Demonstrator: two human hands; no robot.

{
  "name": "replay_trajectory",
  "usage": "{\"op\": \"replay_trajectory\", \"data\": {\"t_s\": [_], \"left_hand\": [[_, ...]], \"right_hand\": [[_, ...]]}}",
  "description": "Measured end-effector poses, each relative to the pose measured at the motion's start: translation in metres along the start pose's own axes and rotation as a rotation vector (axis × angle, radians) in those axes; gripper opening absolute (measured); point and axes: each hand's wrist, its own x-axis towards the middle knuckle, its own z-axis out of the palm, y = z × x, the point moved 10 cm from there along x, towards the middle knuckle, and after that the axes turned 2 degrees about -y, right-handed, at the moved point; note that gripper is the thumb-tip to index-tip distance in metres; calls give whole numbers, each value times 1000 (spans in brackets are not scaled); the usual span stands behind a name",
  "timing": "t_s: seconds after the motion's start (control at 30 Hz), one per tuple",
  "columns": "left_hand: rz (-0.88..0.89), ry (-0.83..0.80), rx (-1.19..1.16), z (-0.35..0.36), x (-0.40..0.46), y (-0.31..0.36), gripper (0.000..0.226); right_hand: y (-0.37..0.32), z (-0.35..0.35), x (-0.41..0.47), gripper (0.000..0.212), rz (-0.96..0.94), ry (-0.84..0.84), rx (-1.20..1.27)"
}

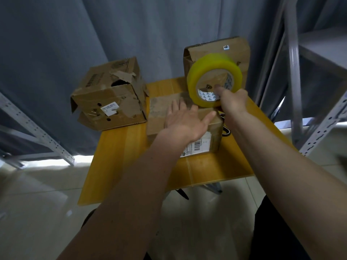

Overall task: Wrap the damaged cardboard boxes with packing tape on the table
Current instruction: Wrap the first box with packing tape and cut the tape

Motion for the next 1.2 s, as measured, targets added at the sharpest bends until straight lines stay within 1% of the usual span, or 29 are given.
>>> {"op": "replay_trajectory", "data": {"t_s": [0.07,0.13,0.2,0.27,0.33,0.37,0.43,0.5,0.6,0.73,0.83,0.93,1.0,1.1,1.17,1.2], "left_hand": [[-13,-21,1,1,0,0,83],[-18,-31,-4,2,-1,1,84],[-20,-40,-14,2,-1,1,85],[-22,-48,-20,2,-1,0,86],[-24,-56,-22,2,-3,-1,86],[-26,-61,-25,3,-3,-1,85],[-32,-71,-31,3,-3,-1,85],[-34,-83,-36,3,-3,-1,84],[-41,-84,-41,4,-2,-1,83],[-19,-79,-64,5,-3,2,75],[-20,-98,-78,5,0,3,69],[-27,-73,-106,-3,7,8,75],[25,-21,-140,-8,10,22,82],[101,43,-66,-4,10,45,92],[112,23,-24,2,14,50,96],[111,0,-12,5,16,50,100]], "right_hand": [[-8,-2,2,23,-42,-24,-56],[-13,-2,5,17,-53,-61,-96],[-17,-2,8,12,-53,-86,-107],[-18,-3,11,13,-52,-108,-121],[-17,-10,15,9,-36,-99,-107],[-13,-19,19,8,-12,-69,-75],[3,-41,26,24,72,11,-17],[26,-59,27,27,165,51,32],[50,-63,27,31,257,29,167],[63,-57,28,33,311,-15,206],[87,-43,21,32,429,-62,283],[106,-31,12,26,534,-83,350],[113,-25,10,21,574,-118,380],[117,-24,12,10,598,-140,377],[120,-24,11,13,620,-154,358],[122,-23,10,20,630,-154,353]]}}
